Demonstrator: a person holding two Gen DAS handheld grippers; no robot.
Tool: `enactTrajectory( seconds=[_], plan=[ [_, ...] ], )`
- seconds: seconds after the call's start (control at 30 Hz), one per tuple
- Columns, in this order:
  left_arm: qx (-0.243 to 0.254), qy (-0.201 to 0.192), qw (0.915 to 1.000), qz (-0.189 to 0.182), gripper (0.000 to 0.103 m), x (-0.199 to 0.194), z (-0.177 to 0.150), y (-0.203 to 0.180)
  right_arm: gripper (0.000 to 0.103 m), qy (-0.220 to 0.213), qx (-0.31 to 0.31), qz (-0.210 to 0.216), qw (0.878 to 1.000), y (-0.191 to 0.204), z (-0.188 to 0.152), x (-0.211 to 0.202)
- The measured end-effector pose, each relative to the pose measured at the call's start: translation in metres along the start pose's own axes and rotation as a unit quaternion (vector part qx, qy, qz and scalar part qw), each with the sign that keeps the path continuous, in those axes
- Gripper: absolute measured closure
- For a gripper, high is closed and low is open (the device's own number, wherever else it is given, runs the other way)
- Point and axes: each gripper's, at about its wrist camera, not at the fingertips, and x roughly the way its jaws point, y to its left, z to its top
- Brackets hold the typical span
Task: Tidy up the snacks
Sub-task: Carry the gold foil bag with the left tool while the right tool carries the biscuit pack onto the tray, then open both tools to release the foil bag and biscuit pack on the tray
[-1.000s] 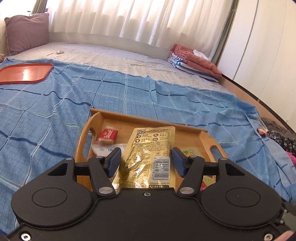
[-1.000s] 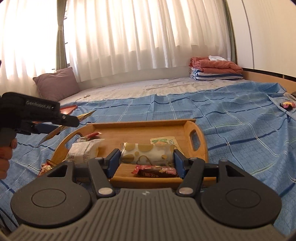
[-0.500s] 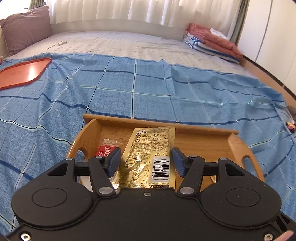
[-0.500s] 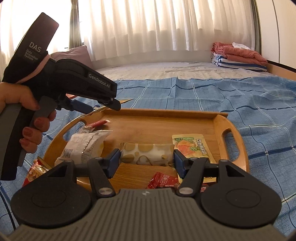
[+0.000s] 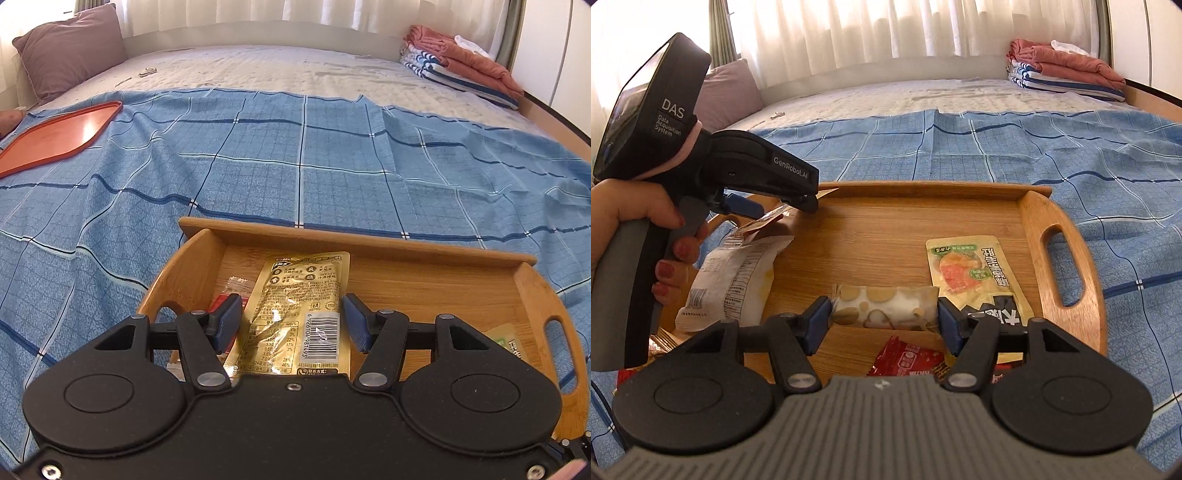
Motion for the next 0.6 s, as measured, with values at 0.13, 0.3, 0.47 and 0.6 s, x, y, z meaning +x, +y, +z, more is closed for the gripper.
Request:
enactTrajectory(
  seconds=[0.13, 0.3, 0.47, 0.6],
  plan=[
    [0.000, 0.000, 1.0000, 0.007, 0.045, 0.004, -0.001, -0.001, 0.038, 0.002, -0.005, -0.002, 1.000, 0.002, 0.000, 0.002],
    [0.007, 0.001, 0.9999, 0.010, 0.043, 0.005, -0.002, -0.004, 0.036, 0.003, 0.000, 0.000, 1.000, 0.001, 0.004, 0.003],
    [0.013, 0.001, 0.9998, 0.016, 0.040, 0.002, -0.004, -0.004, 0.031, 0.003, 0.006, 0.002, 1.000, 0.000, 0.004, 0.003],
    [0.019, -0.008, 0.9998, 0.001, 0.025, -0.009, -0.006, -0.002, 0.028, -0.001, 0.010, 0.006, 1.000, -0.001, 0.006, -0.001]
  ],
)
